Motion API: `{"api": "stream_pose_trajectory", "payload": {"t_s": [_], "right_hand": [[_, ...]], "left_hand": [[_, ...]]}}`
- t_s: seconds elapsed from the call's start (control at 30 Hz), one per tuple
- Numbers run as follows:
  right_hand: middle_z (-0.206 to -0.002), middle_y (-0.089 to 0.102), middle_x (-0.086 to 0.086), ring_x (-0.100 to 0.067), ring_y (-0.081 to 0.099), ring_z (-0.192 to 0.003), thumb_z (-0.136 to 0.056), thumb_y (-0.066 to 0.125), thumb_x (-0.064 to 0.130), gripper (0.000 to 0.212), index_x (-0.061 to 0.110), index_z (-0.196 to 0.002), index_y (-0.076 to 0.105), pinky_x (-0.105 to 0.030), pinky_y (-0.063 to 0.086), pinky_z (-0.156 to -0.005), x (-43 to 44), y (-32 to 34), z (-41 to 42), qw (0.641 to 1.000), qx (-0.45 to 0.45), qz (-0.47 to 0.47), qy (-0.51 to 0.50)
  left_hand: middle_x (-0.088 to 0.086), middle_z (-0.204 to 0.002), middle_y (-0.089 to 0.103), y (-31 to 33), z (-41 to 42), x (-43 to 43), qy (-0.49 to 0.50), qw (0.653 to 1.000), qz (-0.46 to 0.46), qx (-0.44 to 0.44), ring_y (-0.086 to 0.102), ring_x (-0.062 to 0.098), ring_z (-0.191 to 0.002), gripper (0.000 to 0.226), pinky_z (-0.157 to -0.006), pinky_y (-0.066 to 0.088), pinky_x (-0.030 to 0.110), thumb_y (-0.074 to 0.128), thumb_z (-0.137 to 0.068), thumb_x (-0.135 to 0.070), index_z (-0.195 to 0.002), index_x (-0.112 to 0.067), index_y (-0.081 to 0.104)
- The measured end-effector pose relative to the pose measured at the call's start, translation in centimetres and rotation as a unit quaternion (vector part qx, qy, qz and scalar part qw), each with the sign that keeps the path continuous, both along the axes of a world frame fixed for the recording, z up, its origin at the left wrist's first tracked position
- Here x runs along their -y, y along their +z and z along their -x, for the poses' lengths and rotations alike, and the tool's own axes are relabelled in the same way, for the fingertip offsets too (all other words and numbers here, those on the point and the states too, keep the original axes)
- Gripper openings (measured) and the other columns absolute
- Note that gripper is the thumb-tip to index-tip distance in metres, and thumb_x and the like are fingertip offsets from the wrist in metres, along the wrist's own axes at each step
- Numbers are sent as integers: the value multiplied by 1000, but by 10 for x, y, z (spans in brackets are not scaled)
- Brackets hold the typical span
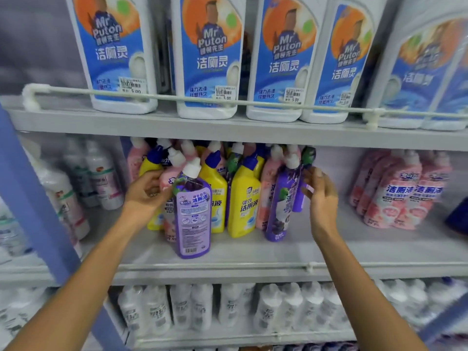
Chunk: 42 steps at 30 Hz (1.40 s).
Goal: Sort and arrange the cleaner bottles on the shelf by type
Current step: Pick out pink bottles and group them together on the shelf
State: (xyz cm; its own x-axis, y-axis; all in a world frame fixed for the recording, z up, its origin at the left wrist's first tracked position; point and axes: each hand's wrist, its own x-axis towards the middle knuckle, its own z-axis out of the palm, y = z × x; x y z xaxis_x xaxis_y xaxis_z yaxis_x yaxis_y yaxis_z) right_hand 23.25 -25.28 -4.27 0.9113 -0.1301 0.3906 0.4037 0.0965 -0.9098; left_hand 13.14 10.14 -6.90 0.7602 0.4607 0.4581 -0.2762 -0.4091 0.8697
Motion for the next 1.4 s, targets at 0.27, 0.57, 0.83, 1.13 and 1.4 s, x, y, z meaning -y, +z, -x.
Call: {"api": "stream_pose_trajectory", "payload": {"t_s": [0.27,0.57,0.83,1.13,1.4], "right_hand": [[-112,72,9,2,69,-94,-75,91,33,71,18,-135,55,-10,55,-81,-26,-23,-32,991,-44,123,0],[-110,69,1,-15,67,-94,-72,93,38,70,14,-127,56,-29,54,-89,27,-16,-67,981,-23,159,-111],[-114,71,-4,3,65,-90,-82,87,36,58,9,-125,60,-11,53,-83,38,-15,-84,983,-16,155,-98],[-117,73,0,-4,69,-107,-95,74,18,30,13,-123,67,-22,55,-96,-2,10,-52,994,76,79,5],[-121,70,6,-12,67,-110,-87,82,31,48,28,-130,61,-34,58,-94,-34,-1,-70,983,30,164,80]], "left_hand": [[-18,-95,77,0,22,-15,-17,999,25,28,69,-2,-84,39,-75,55,13,82,-77,-12,-104,-38,70],[-13,-100,78,-26,27,-2,-16,996,91,-9,71,2,-92,44,-77,57,15,81,-70,-18,-111,-27,68],[0,-116,76,-28,29,-6,-12,996,89,-19,70,14,-102,58,-91,53,35,82,-71,-19,-127,-13,65],[-13,-106,78,-29,29,1,-6,996,91,-22,71,-1,-95,48,-90,53,31,77,-79,-9,-125,-14,64],[-4,-115,76,-30,30,-1,-1,996,89,-20,69,13,-105,52,-99,51,40,79,-78,-15,-127,-13,64]]}}
